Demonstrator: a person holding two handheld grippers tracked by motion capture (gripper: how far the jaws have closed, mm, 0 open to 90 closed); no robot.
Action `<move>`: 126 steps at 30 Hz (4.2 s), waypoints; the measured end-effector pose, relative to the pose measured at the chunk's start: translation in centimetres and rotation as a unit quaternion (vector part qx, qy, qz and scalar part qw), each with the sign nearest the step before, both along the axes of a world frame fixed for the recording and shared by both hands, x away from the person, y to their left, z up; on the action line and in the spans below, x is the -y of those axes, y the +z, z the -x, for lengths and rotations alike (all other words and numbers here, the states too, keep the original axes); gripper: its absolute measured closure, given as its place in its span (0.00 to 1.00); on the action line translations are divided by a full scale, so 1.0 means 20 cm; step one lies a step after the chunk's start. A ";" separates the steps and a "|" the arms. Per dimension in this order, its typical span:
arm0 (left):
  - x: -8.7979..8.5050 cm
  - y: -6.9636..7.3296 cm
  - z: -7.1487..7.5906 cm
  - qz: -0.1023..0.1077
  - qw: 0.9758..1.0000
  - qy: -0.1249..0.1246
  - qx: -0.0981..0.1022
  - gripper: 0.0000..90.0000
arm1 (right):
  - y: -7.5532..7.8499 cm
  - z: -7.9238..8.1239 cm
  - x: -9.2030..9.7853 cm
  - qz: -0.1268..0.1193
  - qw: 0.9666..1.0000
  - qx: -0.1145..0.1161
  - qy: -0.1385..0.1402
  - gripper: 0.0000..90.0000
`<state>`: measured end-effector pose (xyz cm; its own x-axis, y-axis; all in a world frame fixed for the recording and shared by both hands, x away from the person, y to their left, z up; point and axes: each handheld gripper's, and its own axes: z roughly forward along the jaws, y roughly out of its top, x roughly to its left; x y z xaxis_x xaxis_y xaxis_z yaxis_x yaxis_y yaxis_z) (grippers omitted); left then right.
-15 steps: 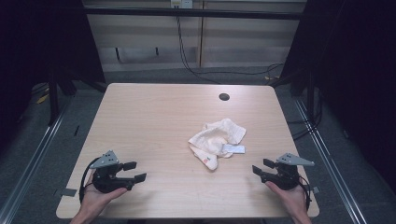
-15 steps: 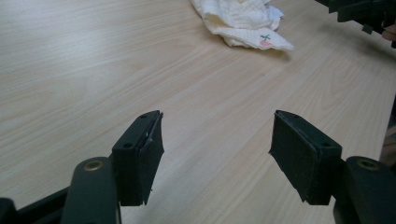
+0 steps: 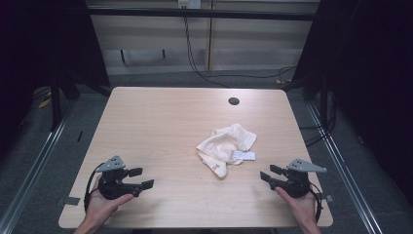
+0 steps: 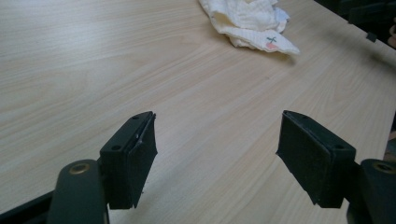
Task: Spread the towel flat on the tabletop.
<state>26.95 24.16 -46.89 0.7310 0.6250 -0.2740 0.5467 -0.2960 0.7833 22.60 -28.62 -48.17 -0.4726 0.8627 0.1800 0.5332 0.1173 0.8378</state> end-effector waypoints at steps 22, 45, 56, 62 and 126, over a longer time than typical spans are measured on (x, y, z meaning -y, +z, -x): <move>0.01 0.02 0.02 -0.011 1.000 -0.015 0.021 0.38 | 0.17 -0.18 -0.17 0.002 0.995 0.007 0.101 0.53; 0.05 0.01 0.00 -0.011 0.999 -0.039 0.019 0.45 | 0.16 -0.50 -0.21 0.007 0.993 -0.007 0.114 0.60; 0.06 0.00 0.00 -0.023 0.999 -0.043 0.021 0.41 | 0.10 -0.65 -0.20 0.038 0.995 -0.024 0.089 0.51; 0.08 0.00 0.01 -0.008 0.999 -0.048 0.012 0.41 | 0.07 -0.74 -0.23 0.045 0.992 -0.051 0.103 0.49; 0.17 0.10 -0.07 0.012 0.998 -0.059 0.026 0.54 | -0.11 -0.52 -0.43 0.034 0.981 -0.106 0.160 0.95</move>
<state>28.29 20.86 -44.93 0.8131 0.5266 -0.2481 0.4673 -0.3363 0.8177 33.06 -19.93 -50.43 -0.6794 0.6899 0.2499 0.6209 0.3591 0.6968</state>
